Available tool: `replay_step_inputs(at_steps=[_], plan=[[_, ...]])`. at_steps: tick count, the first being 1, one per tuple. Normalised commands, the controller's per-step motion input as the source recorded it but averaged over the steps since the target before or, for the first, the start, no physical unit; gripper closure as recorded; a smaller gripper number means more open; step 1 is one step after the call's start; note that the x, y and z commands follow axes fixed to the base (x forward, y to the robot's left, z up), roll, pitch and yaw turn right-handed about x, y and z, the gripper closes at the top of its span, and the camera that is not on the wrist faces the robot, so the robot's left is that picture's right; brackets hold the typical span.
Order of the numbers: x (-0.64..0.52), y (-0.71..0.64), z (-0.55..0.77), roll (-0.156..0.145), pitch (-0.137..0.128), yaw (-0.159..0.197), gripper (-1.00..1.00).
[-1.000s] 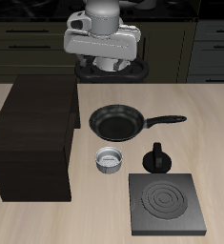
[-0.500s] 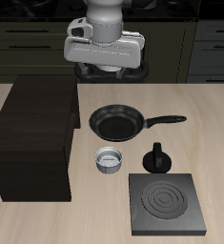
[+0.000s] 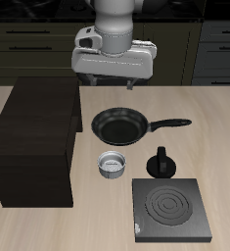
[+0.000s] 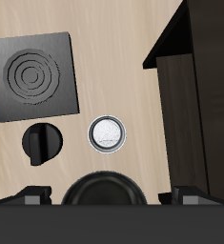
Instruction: Place the ramekin on the bottom layer of the wooden shelf
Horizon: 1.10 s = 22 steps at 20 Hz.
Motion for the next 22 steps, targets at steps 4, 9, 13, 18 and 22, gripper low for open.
replay_step_inputs(at_steps=[4, 9, 13, 18, 22], plan=[[0.15, 0.11, -0.09, 0.008, 0.004, 0.018, -1.00], [0.06, -0.09, -0.11, -0.009, 0.021, -0.034, -1.00], [0.13, -0.03, -0.14, -0.012, 0.012, -0.015, -1.00], [0.18, 0.03, -0.33, 0.009, 0.018, -0.028, -1.00], [0.17, -0.04, -0.27, -0.005, 0.031, -0.010, -1.00]])
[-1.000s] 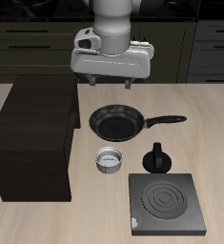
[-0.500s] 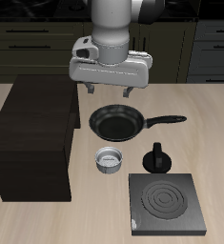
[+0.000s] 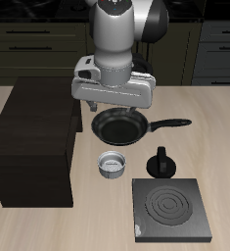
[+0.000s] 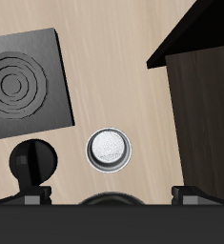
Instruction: Place the ramekin on the bottom layer of the wooden shelf
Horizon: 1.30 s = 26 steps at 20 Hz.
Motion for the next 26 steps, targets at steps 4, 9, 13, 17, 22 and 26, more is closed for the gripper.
replay_step_inputs(at_steps=[4, 9, 13, 17, 22, 26], plan=[[0.13, -0.09, -0.32, -0.012, 0.041, -0.056, -1.00], [0.09, 0.06, -0.28, 0.008, 0.034, -0.032, -1.00], [0.11, 0.12, -0.32, 0.029, 0.044, -0.043, -1.00], [0.08, 0.06, -0.20, 0.007, 0.015, -0.007, -1.00], [0.06, 0.01, -0.18, -0.006, 0.029, -0.032, -1.00], [0.00, 0.14, -0.19, 0.009, 0.002, -0.004, -1.00]])
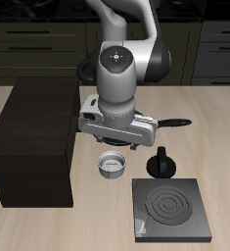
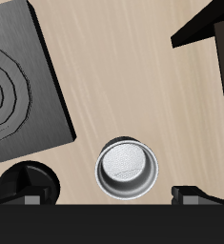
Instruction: Place the ramekin on the bottom layer of the wooden shelf
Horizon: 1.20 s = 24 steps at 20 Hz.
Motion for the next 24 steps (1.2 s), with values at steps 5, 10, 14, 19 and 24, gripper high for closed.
replay_step_inputs(at_steps=[5, 10, 14, 19, 24], plan=[[-0.10, 0.18, -0.16, -0.012, -0.067, 0.082, -1.00], [-0.07, 0.13, -0.13, 0.019, 0.002, 0.005, -1.00], [-0.15, 0.06, -0.16, -0.039, -0.059, 0.061, -1.00], [-0.08, 0.08, -0.12, 0.025, -0.025, 0.009, -1.00], [-0.07, 0.08, -0.17, 0.004, -0.009, 0.000, -1.00]])
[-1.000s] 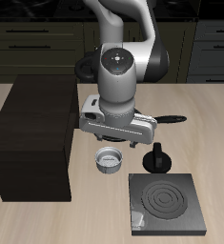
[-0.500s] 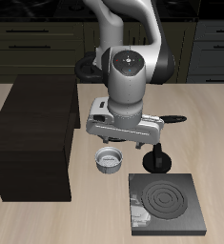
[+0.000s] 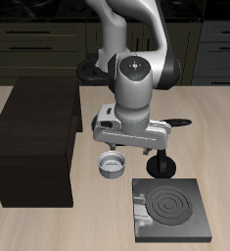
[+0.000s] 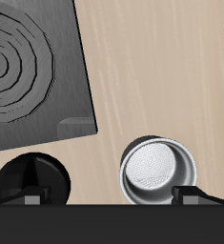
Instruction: Place the ramekin on the bottom layer of the wooden shelf
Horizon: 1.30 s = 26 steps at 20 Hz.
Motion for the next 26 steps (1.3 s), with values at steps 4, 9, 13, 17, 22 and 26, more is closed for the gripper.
replay_step_inputs(at_steps=[4, 9, 13, 17, 22, 26], plan=[[-0.05, -0.01, -0.13, -0.015, -0.034, 0.000, -1.00], [0.05, -0.02, -0.22, 0.005, 0.028, -0.023, -1.00], [0.05, -0.05, -0.16, -0.006, 0.020, -0.018, -1.00], [0.08, -0.04, -0.28, 0.010, 0.058, -0.030, -1.00], [0.12, -0.07, -0.28, 0.008, 0.049, -0.018, -1.00], [0.04, -0.17, -0.12, -0.006, 0.018, -0.025, 1.00]])
